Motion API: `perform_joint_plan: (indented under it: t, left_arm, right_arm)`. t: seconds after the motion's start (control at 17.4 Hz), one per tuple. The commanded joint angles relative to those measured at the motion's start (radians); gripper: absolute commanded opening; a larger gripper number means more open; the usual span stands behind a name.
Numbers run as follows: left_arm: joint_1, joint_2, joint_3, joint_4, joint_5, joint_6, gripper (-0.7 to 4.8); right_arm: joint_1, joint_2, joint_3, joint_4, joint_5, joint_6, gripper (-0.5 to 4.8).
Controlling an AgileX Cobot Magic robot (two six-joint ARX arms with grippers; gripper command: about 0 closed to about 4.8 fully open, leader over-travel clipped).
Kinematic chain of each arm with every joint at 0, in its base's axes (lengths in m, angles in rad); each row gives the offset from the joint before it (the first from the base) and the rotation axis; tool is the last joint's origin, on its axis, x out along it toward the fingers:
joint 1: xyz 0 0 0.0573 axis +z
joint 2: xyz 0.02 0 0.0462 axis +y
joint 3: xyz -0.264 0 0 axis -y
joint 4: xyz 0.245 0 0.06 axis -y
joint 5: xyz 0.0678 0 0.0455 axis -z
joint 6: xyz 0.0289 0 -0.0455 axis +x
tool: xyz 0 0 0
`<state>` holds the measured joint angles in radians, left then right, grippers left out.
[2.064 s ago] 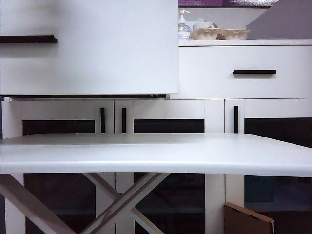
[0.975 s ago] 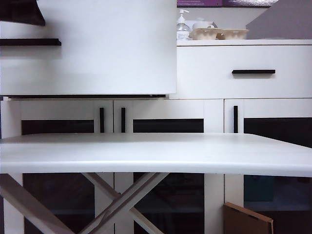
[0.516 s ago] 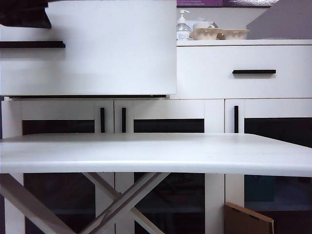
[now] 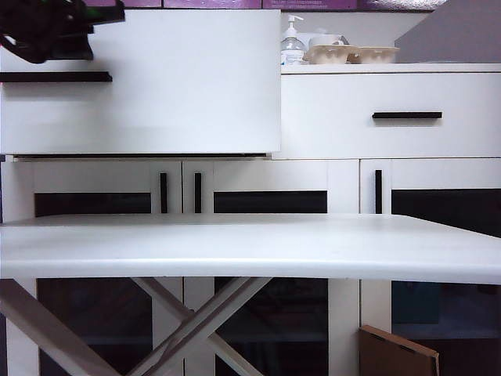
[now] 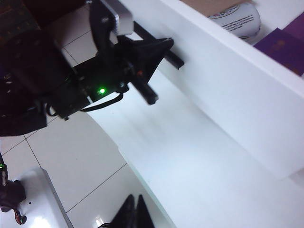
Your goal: Pick up a can of beer from the white table, open the left drawer, place the beer inside the drawer, and finally close the drawer.
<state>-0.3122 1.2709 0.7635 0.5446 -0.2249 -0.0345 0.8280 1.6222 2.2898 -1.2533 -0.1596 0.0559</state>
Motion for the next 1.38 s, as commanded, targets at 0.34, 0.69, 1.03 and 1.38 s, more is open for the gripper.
perform_joint_plan:
  t: [0.34, 0.69, 1.03, 1.38]
  left_arm:
    - [0.01, 0.205, 0.214, 0.019, 0.006, 0.027, -0.05]
    - [0.111, 0.365, 0.373, 0.018, 0.088, 0.019, -0.05]
    - [0.176, 0.473, 0.523, 0.01, 0.1, 0.019, -0.05]
    - [0.177, 0.621, 0.711, -0.025, 0.122, 0.019, -0.05]
  right_arm:
    - [0.001, -0.015, 0.004, -0.009, -0.003, 0.004, -0.04]
    - [0.001, -0.016, 0.004, -0.01, -0.004, 0.004, -0.04]
    - [0.0, -0.016, 0.004, -0.014, -0.003, 0.003, -0.04]
    - [0.0, -0.016, 0.004, -0.027, -0.003, 0.004, -0.04]
